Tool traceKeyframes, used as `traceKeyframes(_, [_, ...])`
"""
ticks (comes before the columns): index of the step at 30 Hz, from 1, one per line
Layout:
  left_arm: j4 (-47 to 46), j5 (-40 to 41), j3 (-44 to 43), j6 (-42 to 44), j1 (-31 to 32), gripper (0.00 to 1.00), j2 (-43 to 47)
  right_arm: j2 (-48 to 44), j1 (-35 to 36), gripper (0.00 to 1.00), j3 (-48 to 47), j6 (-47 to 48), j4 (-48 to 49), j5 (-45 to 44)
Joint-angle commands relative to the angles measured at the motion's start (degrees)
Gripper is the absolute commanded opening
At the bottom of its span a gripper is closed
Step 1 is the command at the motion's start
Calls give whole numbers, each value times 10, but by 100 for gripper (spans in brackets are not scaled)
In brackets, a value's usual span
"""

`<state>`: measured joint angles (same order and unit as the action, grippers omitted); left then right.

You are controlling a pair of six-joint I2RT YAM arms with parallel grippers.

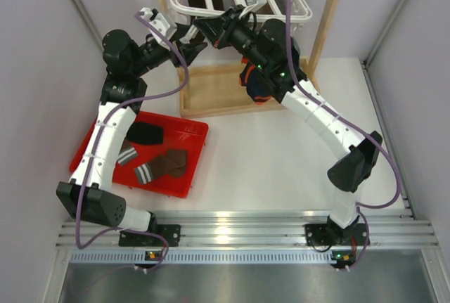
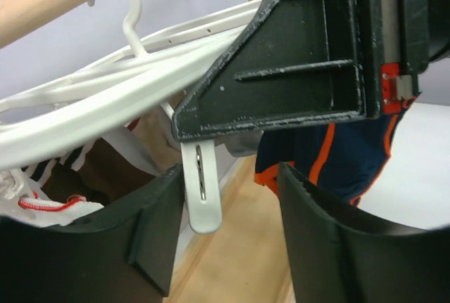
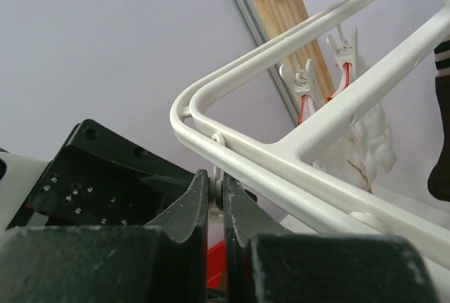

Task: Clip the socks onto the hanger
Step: Open the clamp at the hanger, then pick up the sock from the bin.

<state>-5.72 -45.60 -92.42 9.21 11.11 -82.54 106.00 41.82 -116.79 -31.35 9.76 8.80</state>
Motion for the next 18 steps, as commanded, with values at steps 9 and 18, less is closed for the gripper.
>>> traceKeyframes(9, [130, -91, 47, -197, -215, 70, 111, -14, -19, 0, 8, -38, 47, 38])
traceKeyframes(18, [605, -207, 37, 171, -444, 71, 107, -40, -31, 0, 54, 13, 39, 66])
